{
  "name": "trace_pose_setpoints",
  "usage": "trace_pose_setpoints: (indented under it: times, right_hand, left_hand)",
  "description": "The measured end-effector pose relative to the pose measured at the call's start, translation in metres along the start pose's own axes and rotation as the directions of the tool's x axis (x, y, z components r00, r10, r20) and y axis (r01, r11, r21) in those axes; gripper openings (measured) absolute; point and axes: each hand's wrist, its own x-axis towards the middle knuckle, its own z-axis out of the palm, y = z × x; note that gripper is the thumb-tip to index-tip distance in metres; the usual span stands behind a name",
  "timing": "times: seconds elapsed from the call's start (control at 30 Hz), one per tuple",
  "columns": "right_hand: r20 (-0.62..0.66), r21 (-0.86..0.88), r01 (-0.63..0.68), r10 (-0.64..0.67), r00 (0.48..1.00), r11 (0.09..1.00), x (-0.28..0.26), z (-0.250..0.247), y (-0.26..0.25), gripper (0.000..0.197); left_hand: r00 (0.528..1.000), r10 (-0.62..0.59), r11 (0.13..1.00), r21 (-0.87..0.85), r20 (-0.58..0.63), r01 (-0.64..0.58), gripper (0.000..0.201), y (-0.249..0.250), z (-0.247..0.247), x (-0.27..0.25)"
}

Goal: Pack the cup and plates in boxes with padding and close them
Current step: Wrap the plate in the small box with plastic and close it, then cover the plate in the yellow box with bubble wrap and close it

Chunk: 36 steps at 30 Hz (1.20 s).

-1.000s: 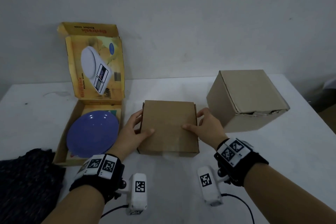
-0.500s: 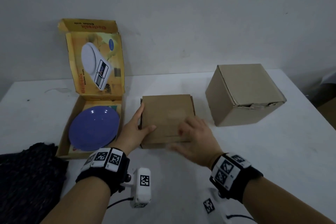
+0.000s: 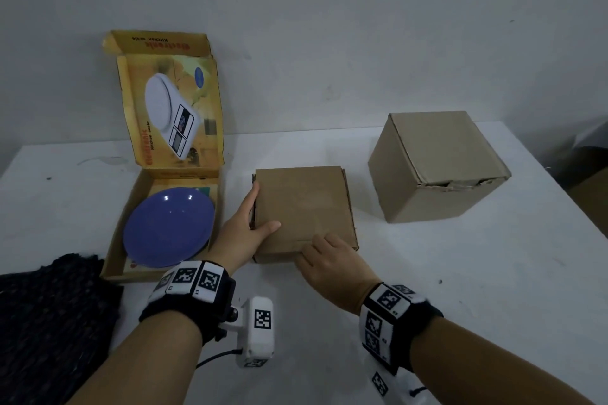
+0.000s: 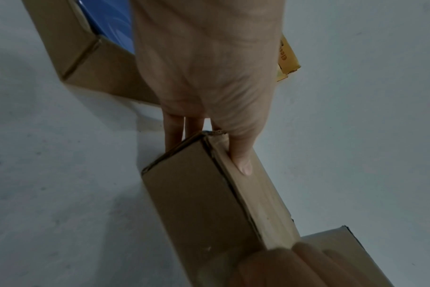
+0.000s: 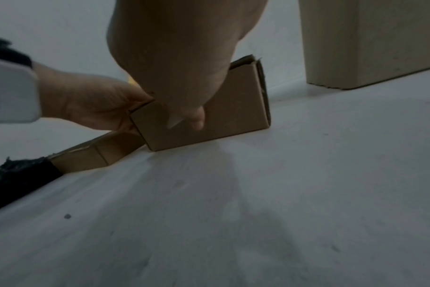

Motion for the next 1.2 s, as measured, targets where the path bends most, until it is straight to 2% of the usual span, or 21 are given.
trace_pose_setpoints:
  times: [0.1, 0.17, 0.27, 0.33, 0.37, 0.43, 0.5, 0.53, 0.57, 0.73, 0.87, 0.93, 1.0, 1.03, 1.1, 1.2]
  right_hand:
    - [0.141, -0.049, -0.002, 0.009, 0.990, 0.999, 0.001, -0.004, -0.005, 0.015]
    - [0.205, -0.045, 0.006, 0.004, 0.979, 0.999, -0.001, -0.007, -0.002, 0.021]
    - [0.195, -0.014, -0.015, 0.017, 0.981, 1.000, 0.008, -0.012, 0.003, 0.009]
    - [0.193, 0.043, -0.117, 0.107, 0.975, 0.992, 0.016, -0.011, 0.006, 0.009]
    - [0.209, 0.097, -0.210, 0.186, 0.960, 0.973, 0.020, -0.012, 0.007, 0.022]
    - [0.308, 0.199, -0.384, 0.315, 0.898, 0.902, 0.025, -0.016, 0.011, 0.042]
    - [0.436, 0.176, -0.471, 0.361, 0.824, 0.864, 0.029, -0.020, 0.015, 0.041]
    - [0.502, 0.151, -0.473, 0.345, 0.793, 0.868, 0.029, -0.019, 0.016, 0.039]
    - [0.527, 0.135, -0.458, 0.328, 0.784, 0.879, 0.030, -0.018, 0.017, 0.038]
    - [0.543, 0.127, -0.447, 0.315, 0.779, 0.886, 0.034, -0.015, 0.022, 0.040]
    - [0.555, 0.139, -0.432, 0.291, 0.780, 0.891, 0.035, -0.016, 0.029, 0.042]
    - [0.597, 0.168, -0.461, 0.283, 0.751, 0.871, 0.038, -0.019, 0.031, 0.049]
    - [0.632, 0.209, -0.492, 0.268, 0.728, 0.845, 0.043, -0.025, 0.034, 0.059]
    - [0.634, 0.224, -0.498, 0.263, 0.728, 0.838, 0.046, -0.029, 0.034, 0.061]
    - [0.595, 0.248, -0.448, 0.230, 0.770, 0.859, 0.054, -0.037, 0.029, 0.052]
    - [0.483, 0.331, -0.338, 0.150, 0.862, 0.881, 0.073, -0.041, 0.006, 0.030]
  left_hand:
    - [1.000, 0.001, 0.999, 0.043, 0.001, -0.001, 0.086, 0.001, -0.001, 0.000]
    - [1.000, 0.001, 0.998, 0.057, 0.001, -0.001, 0.086, 0.002, -0.001, 0.000]
    - [1.000, 0.007, 0.998, 0.066, 0.002, -0.007, 0.087, 0.002, 0.000, -0.001]
    - [1.000, 0.013, 0.997, 0.081, 0.010, -0.014, 0.087, 0.001, -0.001, -0.001]
    - [1.000, 0.017, 0.996, 0.083, 0.015, -0.018, 0.087, 0.001, -0.001, 0.000]
    - [1.000, 0.020, 0.997, 0.079, 0.016, -0.021, 0.088, 0.000, -0.002, 0.000]
    - [1.000, 0.020, 0.996, 0.083, 0.019, -0.021, 0.087, -0.001, -0.002, -0.001]
    - [1.000, 0.019, 0.996, 0.090, 0.018, -0.021, 0.087, -0.001, -0.001, -0.001]
    - [1.000, 0.017, 0.995, 0.097, 0.013, -0.018, 0.086, -0.002, 0.000, -0.002]
    - [0.998, -0.019, 0.992, 0.123, -0.058, 0.026, 0.086, 0.001, 0.002, -0.004]
    - [0.998, -0.026, 0.952, 0.303, -0.059, 0.042, 0.082, 0.012, -0.003, -0.015]
    - [0.997, -0.044, 0.949, 0.310, -0.056, 0.059, 0.072, 0.013, -0.010, -0.023]
    - [0.993, -0.028, 0.947, 0.315, -0.119, 0.064, 0.051, 0.012, -0.021, -0.033]
    - [0.985, 0.004, 0.945, 0.322, -0.174, 0.053, 0.041, 0.012, -0.028, -0.039]
    - [0.945, 0.097, 0.930, 0.367, -0.312, 0.026, 0.030, 0.010, -0.047, -0.051]
    - [0.817, 0.265, 0.860, 0.509, -0.512, 0.041, 0.025, 0.002, -0.090, -0.069]
